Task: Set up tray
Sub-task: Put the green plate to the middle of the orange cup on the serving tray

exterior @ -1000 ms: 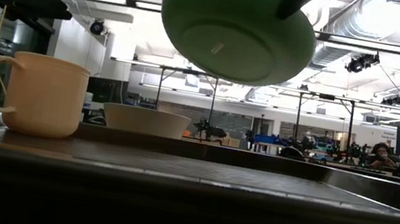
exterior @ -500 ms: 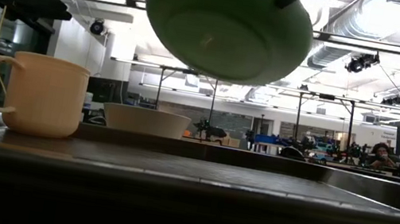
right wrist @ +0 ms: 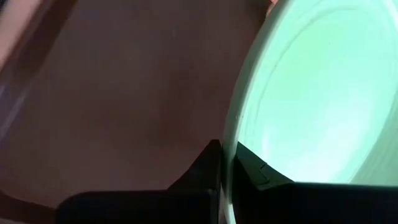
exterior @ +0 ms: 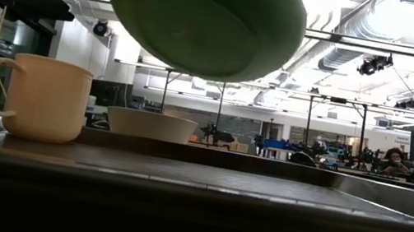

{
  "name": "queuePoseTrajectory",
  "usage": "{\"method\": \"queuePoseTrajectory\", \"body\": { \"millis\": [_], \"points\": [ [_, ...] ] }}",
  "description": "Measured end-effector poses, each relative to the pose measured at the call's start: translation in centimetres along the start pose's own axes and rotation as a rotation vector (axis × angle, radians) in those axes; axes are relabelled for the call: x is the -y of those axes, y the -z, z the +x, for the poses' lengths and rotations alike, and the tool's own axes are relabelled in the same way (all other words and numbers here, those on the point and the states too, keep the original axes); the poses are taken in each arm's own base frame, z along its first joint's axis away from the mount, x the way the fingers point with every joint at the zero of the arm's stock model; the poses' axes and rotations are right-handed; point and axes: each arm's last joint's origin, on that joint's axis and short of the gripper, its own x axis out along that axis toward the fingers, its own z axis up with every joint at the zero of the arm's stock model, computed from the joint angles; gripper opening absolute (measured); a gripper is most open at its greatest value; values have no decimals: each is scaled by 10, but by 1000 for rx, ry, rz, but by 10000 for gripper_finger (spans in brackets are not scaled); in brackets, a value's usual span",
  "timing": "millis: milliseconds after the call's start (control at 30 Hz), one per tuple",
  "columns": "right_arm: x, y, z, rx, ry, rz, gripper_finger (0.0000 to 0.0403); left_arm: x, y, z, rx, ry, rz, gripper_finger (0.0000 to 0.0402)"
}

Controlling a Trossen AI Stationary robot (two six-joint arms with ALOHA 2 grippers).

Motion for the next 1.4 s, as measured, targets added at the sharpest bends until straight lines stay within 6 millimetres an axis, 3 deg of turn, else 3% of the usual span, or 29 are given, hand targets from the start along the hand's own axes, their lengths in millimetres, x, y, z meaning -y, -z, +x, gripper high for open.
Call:
{"method": "queuePoseTrajectory", "body": {
  "millis": [733,1400],
  "points": [
    [-16,-6,2,-34,-35,84,0,0,1,0,-7,0,2,179],
    [-34,-15,-2,40,-75,200,0,0,2,0,-22,-1,7,179]
  ]
}}
